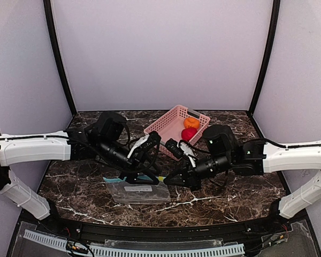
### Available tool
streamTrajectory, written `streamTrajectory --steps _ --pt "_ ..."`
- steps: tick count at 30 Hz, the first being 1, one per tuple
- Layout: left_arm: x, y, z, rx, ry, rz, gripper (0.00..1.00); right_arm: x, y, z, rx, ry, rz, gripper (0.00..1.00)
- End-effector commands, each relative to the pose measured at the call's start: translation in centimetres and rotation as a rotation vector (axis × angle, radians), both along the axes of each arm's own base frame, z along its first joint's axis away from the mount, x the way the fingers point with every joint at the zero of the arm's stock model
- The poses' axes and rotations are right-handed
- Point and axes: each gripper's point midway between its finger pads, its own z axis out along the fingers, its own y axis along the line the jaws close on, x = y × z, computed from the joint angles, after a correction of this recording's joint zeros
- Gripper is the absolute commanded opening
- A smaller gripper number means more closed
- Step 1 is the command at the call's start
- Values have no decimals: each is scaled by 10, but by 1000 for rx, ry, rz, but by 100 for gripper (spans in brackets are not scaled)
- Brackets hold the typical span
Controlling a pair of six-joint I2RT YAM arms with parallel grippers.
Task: Place the food in the zip-top bag and seal the zipper
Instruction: Unzip the zipper of the food storage bag.
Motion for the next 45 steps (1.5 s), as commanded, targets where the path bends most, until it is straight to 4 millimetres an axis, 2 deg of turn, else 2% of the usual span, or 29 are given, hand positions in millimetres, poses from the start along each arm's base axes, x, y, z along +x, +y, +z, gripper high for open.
streamTrajectory --steps 1,12,18,26,31,45 --pt "-4 -5 7 -32 11 -24 46 -4 9 12 35 -10 35 0" --pt "0 -5 -8 5 21 2 41 -3 11 12 37 -9 28 0" --pt "2 -6 -12 20 25 14 28 -3 11 12 39 -7 27 0" --pt "3 -6 -14 28 29 18 22 -2 10 13 40 -10 16 0" --pt "2 -6 -15 33 34 14 3 0 10 12 39 -4 8 0" --pt "4 -4 -19 53 27 25 1 13 4 6 24 -13 -93 0"
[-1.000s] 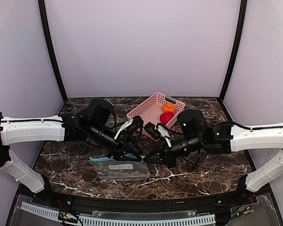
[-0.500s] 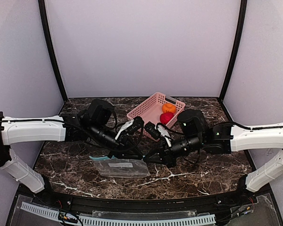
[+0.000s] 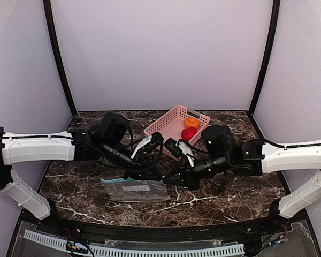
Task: Place the food in the zip-top bag and seal the zipper
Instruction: Unzip the zipper of the food storage bag.
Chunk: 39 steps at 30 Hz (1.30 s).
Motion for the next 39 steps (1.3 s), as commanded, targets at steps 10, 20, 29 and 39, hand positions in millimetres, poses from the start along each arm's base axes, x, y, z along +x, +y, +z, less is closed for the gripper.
streamTrajectory --steps 10,20,29,39 --pt "-3 2 -11 40 10 -9 1 21 -6 6 7 -63 -139 0" --pt "-1 2 -12 46 3 -3 1 36 -15 2 -24 -83 -232 0" --pt "0 3 -12 51 -8 3 1 42 -20 0 -34 -77 -274 0" --pt "1 4 -11 52 -20 7 1 53 -29 -1 -47 -70 -336 0"
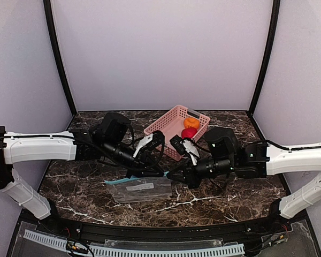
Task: Place the food in the zip-top bag and seal the zipper
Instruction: Unzip the zipper of the food storage bag.
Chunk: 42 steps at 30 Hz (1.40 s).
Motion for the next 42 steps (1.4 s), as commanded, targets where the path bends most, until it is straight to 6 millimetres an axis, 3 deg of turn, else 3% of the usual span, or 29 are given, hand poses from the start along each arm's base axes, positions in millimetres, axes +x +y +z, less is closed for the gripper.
streamTrajectory --steps 1,42 --pt "-15 8 -6 41 51 -44 1 28 -16 4 -4 -34 -138 0" --pt "-14 11 -7 53 38 -37 1 64 -47 -7 -62 -6 -315 0"
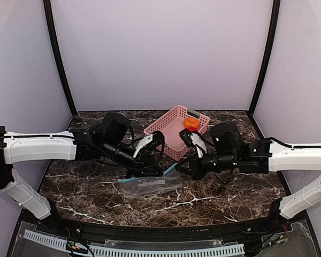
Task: Place the food in the zip-top bag and seal the zipper
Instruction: Unzip the zipper of the food storage bag.
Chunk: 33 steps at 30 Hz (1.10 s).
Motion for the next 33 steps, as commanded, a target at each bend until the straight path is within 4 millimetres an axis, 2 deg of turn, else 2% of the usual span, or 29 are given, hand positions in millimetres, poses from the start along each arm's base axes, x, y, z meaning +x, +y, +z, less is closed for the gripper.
streamTrajectory --steps 1,33 --pt "-19 9 -3 33 58 -57 1 29 -23 0 -30 -38 -148 0" --pt "-19 9 -2 34 58 -62 1 52 -59 -6 -103 -33 -280 0"
